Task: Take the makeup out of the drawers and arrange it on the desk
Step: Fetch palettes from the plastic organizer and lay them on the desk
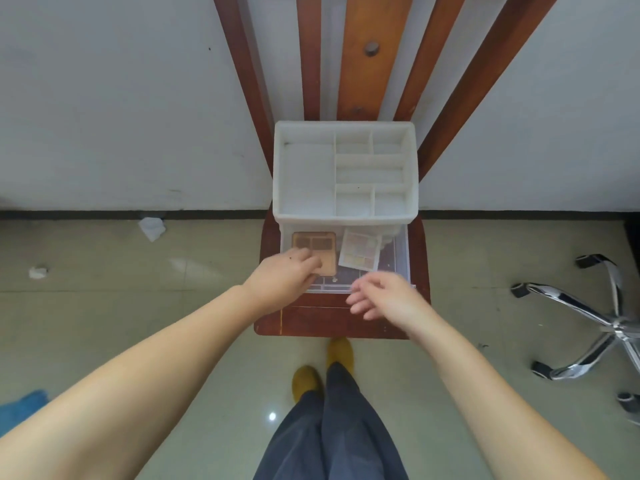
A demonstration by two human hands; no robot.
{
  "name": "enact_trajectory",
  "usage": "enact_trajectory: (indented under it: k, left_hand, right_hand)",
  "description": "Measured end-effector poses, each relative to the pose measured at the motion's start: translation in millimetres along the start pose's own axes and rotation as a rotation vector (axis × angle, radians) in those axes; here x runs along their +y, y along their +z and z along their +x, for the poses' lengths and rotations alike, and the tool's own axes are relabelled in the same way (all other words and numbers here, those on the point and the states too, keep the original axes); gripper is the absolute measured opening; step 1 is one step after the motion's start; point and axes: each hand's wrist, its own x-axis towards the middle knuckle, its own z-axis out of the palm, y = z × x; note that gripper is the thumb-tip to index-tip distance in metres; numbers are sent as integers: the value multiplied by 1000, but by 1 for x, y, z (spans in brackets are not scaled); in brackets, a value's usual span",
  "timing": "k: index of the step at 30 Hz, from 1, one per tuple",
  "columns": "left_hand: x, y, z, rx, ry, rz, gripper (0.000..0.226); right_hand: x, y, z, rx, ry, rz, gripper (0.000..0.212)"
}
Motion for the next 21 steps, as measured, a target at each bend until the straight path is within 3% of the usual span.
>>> enact_trajectory:
  k: [3,6,8,11,15,21]
  left_hand:
    - [-2,9,17,-95,-115,31,40]
    - [5,17,40,-141,-139,204,63]
    - [7,23,48,-172,-172,326,76]
    - [3,29,51,-161,-224,348,84]
    - [-3,25,50,-147,-153,313,78]
    - [5,-10,29,-147,-206,-102,74]
  right_hand:
    - [-13,-18,30,271,-294,-516,24]
    - [-8,-14,68,247,-335,-974,41]
    - [-6,-10,83,228,-285,-1114,55]
    - [-4,-7,91,277,-330,-1182,62]
    - [-1,-7,89,271,-405,-1205,55]
    - [-13,-21,54,191,-308,-736,58]
